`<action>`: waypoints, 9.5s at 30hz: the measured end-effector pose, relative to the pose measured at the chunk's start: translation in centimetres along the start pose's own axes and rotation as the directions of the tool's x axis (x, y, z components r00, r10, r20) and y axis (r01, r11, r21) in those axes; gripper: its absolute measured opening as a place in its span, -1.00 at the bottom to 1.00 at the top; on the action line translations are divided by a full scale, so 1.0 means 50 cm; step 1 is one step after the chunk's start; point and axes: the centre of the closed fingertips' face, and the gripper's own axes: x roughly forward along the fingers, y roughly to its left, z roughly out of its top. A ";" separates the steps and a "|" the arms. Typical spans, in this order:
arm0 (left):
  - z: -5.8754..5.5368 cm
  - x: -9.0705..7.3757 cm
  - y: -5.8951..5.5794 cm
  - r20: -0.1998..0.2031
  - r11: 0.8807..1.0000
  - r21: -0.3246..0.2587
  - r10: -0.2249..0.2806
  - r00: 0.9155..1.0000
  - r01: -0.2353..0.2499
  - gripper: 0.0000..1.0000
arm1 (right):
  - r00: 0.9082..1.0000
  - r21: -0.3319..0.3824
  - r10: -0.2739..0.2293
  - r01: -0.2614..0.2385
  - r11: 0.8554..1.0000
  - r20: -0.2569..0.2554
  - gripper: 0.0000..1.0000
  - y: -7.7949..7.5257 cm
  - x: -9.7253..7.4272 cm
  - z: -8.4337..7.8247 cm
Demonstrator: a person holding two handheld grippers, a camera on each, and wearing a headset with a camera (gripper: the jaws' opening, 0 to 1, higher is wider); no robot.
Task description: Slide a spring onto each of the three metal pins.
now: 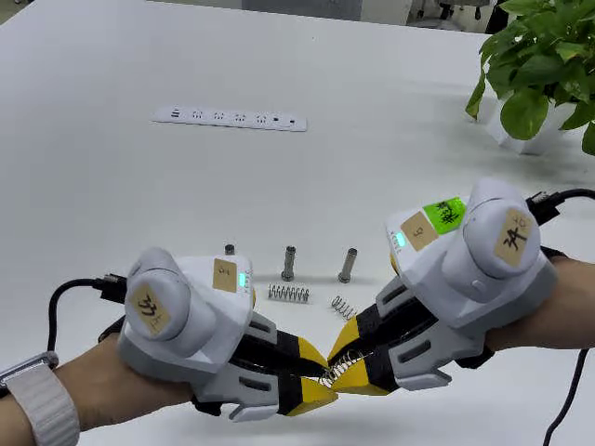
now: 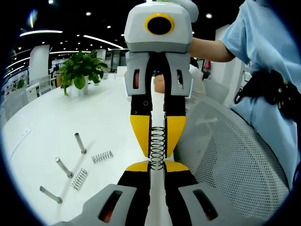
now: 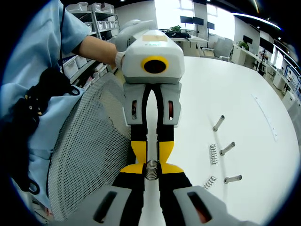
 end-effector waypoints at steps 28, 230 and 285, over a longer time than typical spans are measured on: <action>-0.030 -0.128 0.117 0.120 0.889 -0.236 0.428 0.896 -0.393 0.09 | 0.998 -0.051 -0.019 0.016 0.999 -0.056 -0.76 -0.050 0.011 0.002; -0.118 -0.188 0.184 -0.004 0.768 -0.343 0.574 0.819 -0.540 0.94 | 0.919 0.079 -0.368 0.360 0.930 0.143 0.98 -0.289 0.000 0.009; -0.087 -0.087 0.229 -0.156 0.898 -0.087 0.415 0.896 -0.431 0.37 | 0.841 0.446 -0.524 0.422 0.789 0.131 0.95 -0.143 -0.056 -0.207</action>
